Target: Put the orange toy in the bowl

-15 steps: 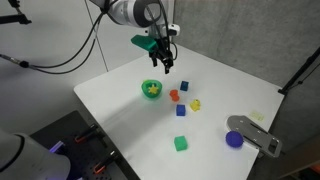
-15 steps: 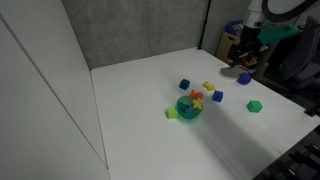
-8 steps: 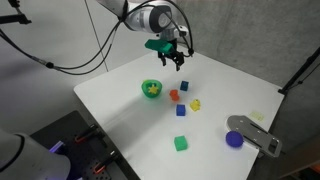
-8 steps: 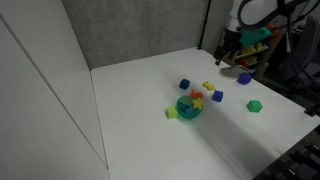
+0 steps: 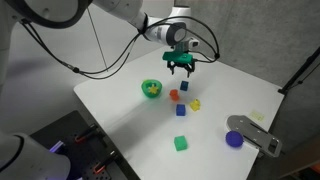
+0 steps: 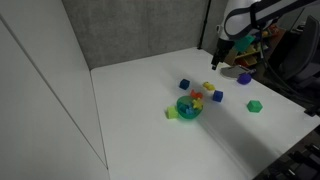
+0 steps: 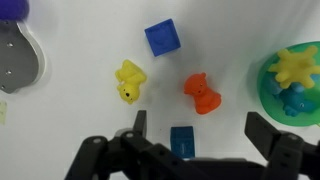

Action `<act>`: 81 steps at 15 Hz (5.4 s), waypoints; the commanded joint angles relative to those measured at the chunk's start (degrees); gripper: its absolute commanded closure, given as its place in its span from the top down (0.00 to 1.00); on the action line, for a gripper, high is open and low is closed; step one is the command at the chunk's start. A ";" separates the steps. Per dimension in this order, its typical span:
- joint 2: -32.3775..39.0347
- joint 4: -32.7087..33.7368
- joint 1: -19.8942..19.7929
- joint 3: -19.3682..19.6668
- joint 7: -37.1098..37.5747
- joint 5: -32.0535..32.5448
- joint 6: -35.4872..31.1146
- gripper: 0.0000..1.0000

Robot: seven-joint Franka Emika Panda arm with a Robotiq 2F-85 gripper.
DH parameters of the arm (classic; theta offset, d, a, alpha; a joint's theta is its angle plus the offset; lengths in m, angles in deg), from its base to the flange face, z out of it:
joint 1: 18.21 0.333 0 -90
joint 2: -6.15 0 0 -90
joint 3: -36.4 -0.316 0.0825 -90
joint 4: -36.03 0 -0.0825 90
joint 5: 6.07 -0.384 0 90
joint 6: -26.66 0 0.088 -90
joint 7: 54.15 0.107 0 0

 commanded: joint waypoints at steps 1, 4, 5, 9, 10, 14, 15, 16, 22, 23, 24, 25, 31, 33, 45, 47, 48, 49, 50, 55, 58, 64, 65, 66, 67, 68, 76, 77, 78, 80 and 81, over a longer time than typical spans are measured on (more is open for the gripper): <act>5.94 7.02 -2.00 -1.70 -8.34 0.38 1.51 1.00; 9.18 9.47 -3.34 -3.49 -15.14 0.06 1.52 1.00; 10.06 10.13 -3.66 -4.02 -16.76 0.00 1.47 1.00; 12.99 12.30 -3.80 -4.92 -21.26 0.15 1.79 1.00; 13.35 12.82 -3.23 -4.48 -20.71 0.33 2.63 1.00; 12.49 11.14 -2.57 -3.74 -18.45 0.34 2.79 1.00; 12.44 11.94 -2.43 -3.59 -18.07 0.35 3.90 1.00; 12.40 12.64 -2.33 -3.50 -17.97 0.36 4.69 1.00; 17.26 14.82 -1.21 -3.14 -18.68 2.73 2.50 1.00; 18.34 15.17 -1.14 -3.24 -18.83 2.89 1.63 1.00; 19.45 15.53 -1.30 -3.63 -19.49 2.69 0.89 1.00; 20.37 15.69 -1.24 -3.70 -19.73 2.74 -0.35 1.00; 25.62 17.23 -1.35 -4.64 -20.60 2.40 -9.24 1.00; 27.16 18.21 -1.36 -5.09 -20.50 2.20 -10.61 1.00; 35.61 26.08 0.58 -4.24 -19.35 3.04 -10.29 0.66; 36.03 26.62 0.87 -3.99 -19.16 3.18 -10.15 0.47; 35.75 26.49 0.98 -3.83 -19.00 3.26 -10.19 0.40; 35.35 26.34 1.05 -3.72 -18.77 3.25 -10.13 0.31; 34.74 26.00 1.04 -3.72 -18.70 3.19 -10.19 0.25; 29.72 22.83 1.82 -3.64 -17.75 3.38 -11.10 0.15; 25.18 18.92 3.20 -3.54 -17.46 4.14 -12.74 0.11; 14.37 7.03 4.71 -6.16 -18.58 3.97 -12.25 0.11; 12.85 5.27 4.80 -6.61 -18.60 3.78 -11.71 0.11; 11.22 3.17 4.60 -7.32 -18.82 3.42 -11.27 0.11; 9.66 1.10 4.40 -8.00 -19.06 3.13 -11.04 0.11; 8.30 -0.67 4.04 -8.86 -19.54 2.66 -10.47 0.11; 0.53 -13.26 1.57 -13.22 -21.00 -2.69 -6.44 0.11; 0.48 -14.40 1.43 -13.61 -21.31 -3.36 -7.67 0.12; 0.64 -15.23 1.37 -13.90 -21.62 -3.74 -8.61 0.12; 1.64 -15.93 1.38 -14.51 -22.51 -4.00 -10.76 0.11; 2.34 -15.83 1.41 -14.74 -22.85 -4.22 -11.11 0.11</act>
